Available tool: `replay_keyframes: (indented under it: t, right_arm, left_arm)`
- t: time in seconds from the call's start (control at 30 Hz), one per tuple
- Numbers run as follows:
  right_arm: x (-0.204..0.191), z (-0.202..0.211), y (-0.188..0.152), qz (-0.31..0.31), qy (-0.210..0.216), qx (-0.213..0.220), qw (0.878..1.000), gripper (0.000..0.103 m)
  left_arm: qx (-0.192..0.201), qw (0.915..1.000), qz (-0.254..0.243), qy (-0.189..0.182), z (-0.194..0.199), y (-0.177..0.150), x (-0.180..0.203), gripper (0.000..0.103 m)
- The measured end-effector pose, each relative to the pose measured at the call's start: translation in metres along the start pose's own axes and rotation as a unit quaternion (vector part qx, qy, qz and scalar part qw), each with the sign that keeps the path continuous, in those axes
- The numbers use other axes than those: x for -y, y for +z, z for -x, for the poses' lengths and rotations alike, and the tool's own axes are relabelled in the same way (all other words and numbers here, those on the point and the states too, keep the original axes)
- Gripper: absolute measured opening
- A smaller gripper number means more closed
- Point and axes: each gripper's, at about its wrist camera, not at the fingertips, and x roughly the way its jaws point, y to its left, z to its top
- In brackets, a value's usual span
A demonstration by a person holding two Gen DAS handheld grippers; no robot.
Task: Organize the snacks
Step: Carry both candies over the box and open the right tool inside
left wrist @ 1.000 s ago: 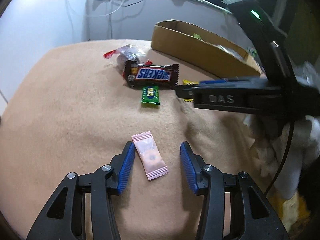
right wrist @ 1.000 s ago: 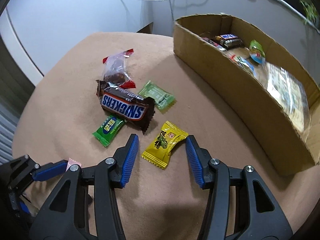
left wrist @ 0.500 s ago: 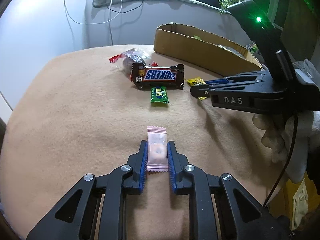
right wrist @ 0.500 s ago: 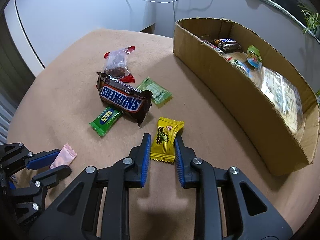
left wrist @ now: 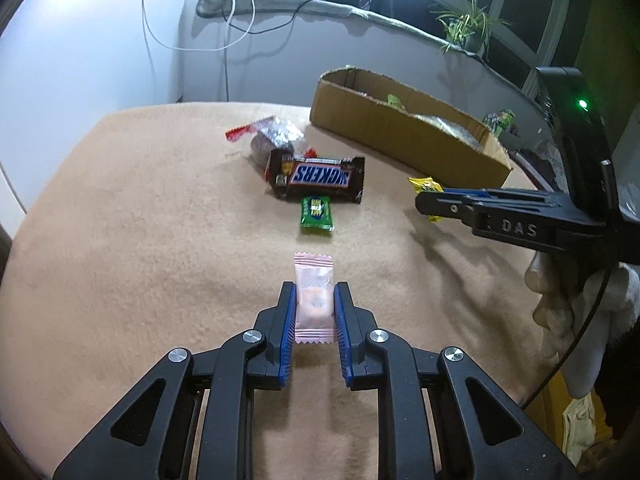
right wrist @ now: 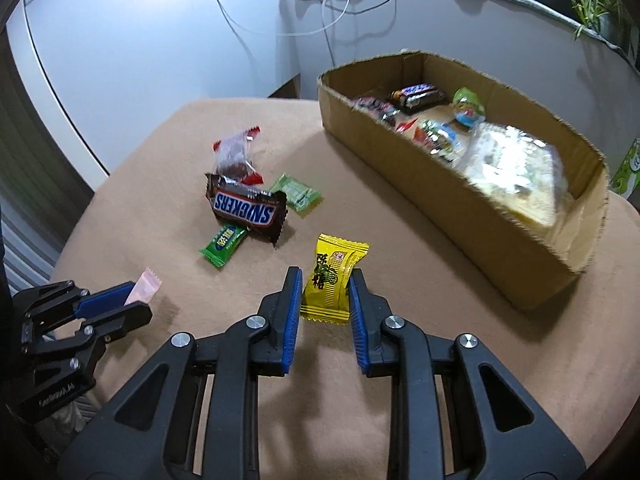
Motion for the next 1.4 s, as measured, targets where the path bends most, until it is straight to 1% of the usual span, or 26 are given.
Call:
replay_keyframes:
  t: [0.3, 0.6, 0.97, 1.4]
  right_arm:
    - [0.015, 0.046, 0.006, -0.016, -0.002, 0.045, 0.999, 0.024]
    - [0.035, 0.068, 0.021, -0.032, -0.018, 0.074, 0.997, 0.024]
    - [0.066, 0.076, 0.038, -0.049, -0.038, 0.088, 0.994, 0.024]
    - [0.095, 0.067, 0.059, -0.058, -0.057, 0.09, 0.993, 0.024]
  left_arm:
    - [0.034, 0.9992, -0.007, -0.02, 0.012, 0.028, 0.009, 0.017]
    - [0.064, 0.9969, -0.033, -0.032, 0.016, 0.066, 0.021, 0.017]
    - [0.087, 0.9935, -0.062, -0.039, 0.006, 0.111, 0.038, 0.017]
    - [0.082, 0.9916, -0.084, -0.054, -0.025, 0.144, 0.062, 0.017]
